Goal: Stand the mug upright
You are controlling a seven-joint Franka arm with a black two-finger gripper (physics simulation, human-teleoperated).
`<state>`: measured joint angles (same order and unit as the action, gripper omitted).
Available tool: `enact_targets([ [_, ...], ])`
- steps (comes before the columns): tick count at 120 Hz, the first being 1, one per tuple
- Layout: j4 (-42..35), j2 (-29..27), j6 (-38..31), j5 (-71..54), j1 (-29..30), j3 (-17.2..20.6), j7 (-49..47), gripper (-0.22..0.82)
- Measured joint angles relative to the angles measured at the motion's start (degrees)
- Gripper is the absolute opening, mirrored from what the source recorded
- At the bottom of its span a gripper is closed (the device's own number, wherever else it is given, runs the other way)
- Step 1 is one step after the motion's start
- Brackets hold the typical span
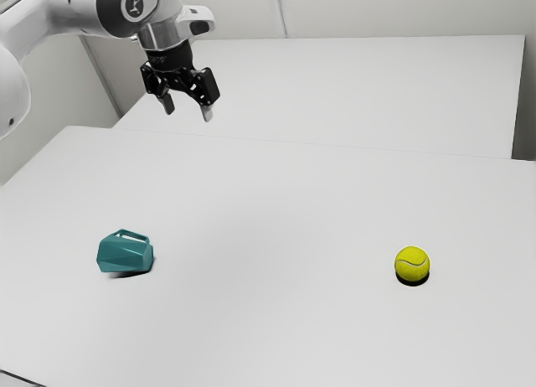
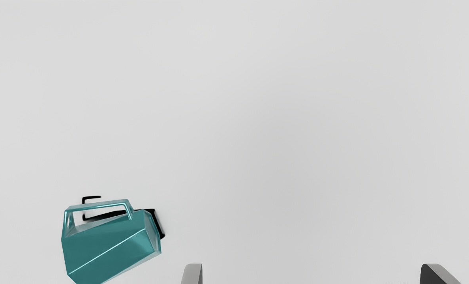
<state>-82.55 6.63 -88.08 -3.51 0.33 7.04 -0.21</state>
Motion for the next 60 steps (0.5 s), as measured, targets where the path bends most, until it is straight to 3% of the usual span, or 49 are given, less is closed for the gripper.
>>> enact_targets([
  [60, -3.3, -0.5, -0.1, 3.5, 4.1, -0.4, -0.7, 0.6],
])
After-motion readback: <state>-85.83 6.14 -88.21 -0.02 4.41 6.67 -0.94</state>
